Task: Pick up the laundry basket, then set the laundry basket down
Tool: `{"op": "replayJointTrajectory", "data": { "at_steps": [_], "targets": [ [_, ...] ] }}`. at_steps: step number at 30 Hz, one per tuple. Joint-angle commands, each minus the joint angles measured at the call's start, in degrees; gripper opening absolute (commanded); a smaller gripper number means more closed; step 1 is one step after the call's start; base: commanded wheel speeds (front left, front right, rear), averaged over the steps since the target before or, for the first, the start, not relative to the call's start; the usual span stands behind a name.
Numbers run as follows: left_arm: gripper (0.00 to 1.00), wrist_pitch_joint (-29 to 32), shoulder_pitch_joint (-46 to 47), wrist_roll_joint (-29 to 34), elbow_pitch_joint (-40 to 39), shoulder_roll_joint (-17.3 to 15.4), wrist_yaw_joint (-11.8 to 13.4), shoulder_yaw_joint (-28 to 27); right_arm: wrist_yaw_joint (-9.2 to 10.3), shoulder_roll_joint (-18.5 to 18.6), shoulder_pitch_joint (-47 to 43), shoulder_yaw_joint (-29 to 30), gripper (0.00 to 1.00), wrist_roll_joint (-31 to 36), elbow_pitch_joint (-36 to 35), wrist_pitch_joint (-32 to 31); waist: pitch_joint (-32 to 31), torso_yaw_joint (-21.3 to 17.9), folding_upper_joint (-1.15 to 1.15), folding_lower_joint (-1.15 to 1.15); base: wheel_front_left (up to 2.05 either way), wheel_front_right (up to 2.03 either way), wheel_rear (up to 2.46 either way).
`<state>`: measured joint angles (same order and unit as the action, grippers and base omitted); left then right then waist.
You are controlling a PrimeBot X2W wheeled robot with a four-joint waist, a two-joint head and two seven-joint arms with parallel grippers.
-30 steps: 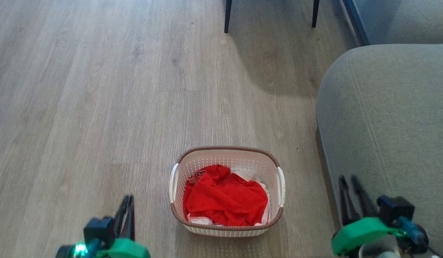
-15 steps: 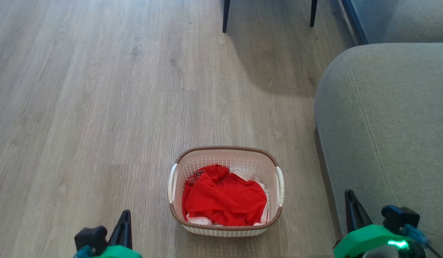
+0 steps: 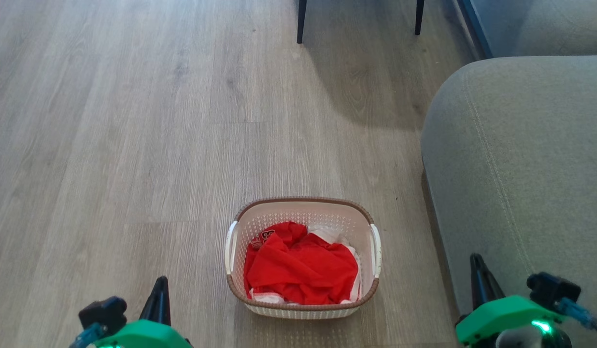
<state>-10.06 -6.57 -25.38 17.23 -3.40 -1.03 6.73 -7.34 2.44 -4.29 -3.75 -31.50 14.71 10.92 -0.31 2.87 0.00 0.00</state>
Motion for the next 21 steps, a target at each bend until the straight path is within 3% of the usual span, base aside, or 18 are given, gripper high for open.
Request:
{"op": "replayJointTrajectory", "data": {
  "at_steps": [1, 21],
  "targets": [
    [0.0, 0.49, 2.83, -2.1, -1.98, -0.06, -0.32, -1.34, -0.03, 0.95, 3.03, 0.34, 0.0, -2.13, -1.63, -0.62, 0.01, -0.05, 0.0, 0.0, 0.0, 0.0, 0.0],
    [0.0, 3.77, 4.89, -15.62, -2.23, 0.0, -1.59, -3.74, -0.06, 1.32, 4.52, 1.74, 0.0, -14.86, -1.47, -3.57, 0.11, -0.64, 0.0, 0.0, 0.0, 0.0, 0.0]
  ]
}}
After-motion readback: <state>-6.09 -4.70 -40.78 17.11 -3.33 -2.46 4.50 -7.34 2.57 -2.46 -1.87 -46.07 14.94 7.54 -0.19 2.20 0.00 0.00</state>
